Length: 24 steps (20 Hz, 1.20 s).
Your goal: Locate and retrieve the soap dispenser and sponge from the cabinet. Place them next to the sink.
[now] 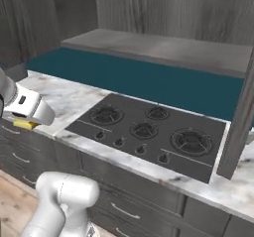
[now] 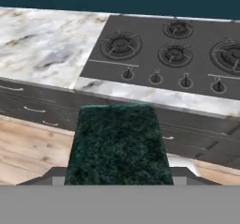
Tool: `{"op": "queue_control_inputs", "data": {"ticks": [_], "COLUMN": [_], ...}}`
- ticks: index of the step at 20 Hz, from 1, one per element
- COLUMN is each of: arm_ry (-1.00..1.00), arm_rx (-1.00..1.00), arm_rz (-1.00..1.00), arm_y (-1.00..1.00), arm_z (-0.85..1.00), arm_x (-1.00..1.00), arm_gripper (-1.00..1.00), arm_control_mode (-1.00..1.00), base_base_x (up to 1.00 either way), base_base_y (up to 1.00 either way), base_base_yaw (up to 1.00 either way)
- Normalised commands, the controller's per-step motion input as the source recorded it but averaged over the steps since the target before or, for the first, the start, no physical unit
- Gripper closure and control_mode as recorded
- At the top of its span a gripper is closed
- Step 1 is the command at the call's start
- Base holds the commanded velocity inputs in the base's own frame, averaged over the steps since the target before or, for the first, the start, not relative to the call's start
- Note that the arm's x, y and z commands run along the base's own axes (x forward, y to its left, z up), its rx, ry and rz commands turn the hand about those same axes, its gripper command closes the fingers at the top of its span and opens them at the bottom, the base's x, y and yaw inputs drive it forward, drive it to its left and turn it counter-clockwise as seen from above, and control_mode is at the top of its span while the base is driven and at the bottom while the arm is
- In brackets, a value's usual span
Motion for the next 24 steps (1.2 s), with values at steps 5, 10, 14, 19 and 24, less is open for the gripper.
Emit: {"op": "queue_control_inputs", "data": {"ticks": [5, 10, 14, 19, 24], "arm_ry": [0.00, 0.00, 0.00, 0.00, 0.00], "arm_rx": [0.00, 0.00, 0.00, 0.00, 0.00], "arm_rz": [0.00, 0.00, 0.00, 0.00, 0.00], "arm_y": [0.00, 0.00, 0.00, 0.00, 0.00], "arm_z": [0.00, 0.00, 0.00, 0.00, 0.00], "arm_x": [0.00, 0.00, 0.00, 0.00, 0.00], "arm_gripper": [1.00, 1.00, 1.00, 1.00, 1.00], "arm_control_mode": [1.00, 1.00, 1.00, 1.00, 1.00], "base_base_x": [0.00, 0.00, 0.00, 0.00, 0.00], "base_base_y": [0.25, 0.32, 0.29, 0.28, 0.28], "base_base_yaw": [0.48, 0.45, 0.47, 0.47, 0.47]}}
